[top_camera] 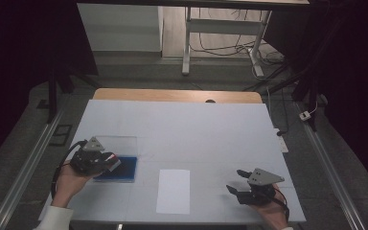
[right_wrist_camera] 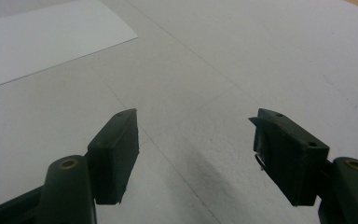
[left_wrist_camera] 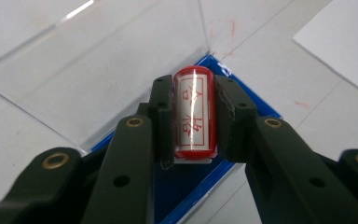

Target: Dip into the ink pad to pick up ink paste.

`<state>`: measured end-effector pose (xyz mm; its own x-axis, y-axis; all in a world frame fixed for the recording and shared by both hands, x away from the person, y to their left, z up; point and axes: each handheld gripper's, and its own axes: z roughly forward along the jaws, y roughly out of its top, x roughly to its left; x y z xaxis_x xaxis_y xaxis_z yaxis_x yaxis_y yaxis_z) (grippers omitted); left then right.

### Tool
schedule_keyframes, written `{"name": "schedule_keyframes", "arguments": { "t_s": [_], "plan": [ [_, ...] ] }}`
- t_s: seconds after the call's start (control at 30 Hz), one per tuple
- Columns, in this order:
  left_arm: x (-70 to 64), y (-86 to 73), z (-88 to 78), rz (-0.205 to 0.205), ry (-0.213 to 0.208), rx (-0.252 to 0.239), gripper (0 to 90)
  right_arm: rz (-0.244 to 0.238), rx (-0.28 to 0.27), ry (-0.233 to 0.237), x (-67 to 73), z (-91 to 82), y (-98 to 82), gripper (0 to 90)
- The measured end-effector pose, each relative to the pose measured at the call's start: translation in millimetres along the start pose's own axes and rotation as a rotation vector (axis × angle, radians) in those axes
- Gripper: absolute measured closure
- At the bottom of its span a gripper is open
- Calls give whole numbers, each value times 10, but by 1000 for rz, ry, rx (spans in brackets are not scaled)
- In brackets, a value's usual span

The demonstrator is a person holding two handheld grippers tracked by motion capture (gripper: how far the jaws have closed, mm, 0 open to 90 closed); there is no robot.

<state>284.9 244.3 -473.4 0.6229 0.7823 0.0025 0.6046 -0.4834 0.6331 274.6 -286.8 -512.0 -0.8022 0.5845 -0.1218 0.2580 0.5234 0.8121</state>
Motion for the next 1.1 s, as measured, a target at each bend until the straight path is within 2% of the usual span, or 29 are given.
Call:
{"name": "schedule_keyframes", "arguments": {
  "t_s": [0.07,0.27,0.4,0.83,1.1],
  "plan": [
    [-3,-3,26,4,9,12,701,-1,3,-1,-1,-6,0,304],
    [-4,-18,89,4,-3,28,701,-1,8,-11,-4,-15,-1,304],
    [-15,-31,151,14,-8,54,701,-1,2,-1,-16,-25,-2,303],
    [-5,-47,187,3,-19,60,702,-2,3,-1,-19,-28,-10,303],
    [-17,-29,194,-4,-9,75,703,0,2,-1,-20,-31,-13,303]
  ]
}}
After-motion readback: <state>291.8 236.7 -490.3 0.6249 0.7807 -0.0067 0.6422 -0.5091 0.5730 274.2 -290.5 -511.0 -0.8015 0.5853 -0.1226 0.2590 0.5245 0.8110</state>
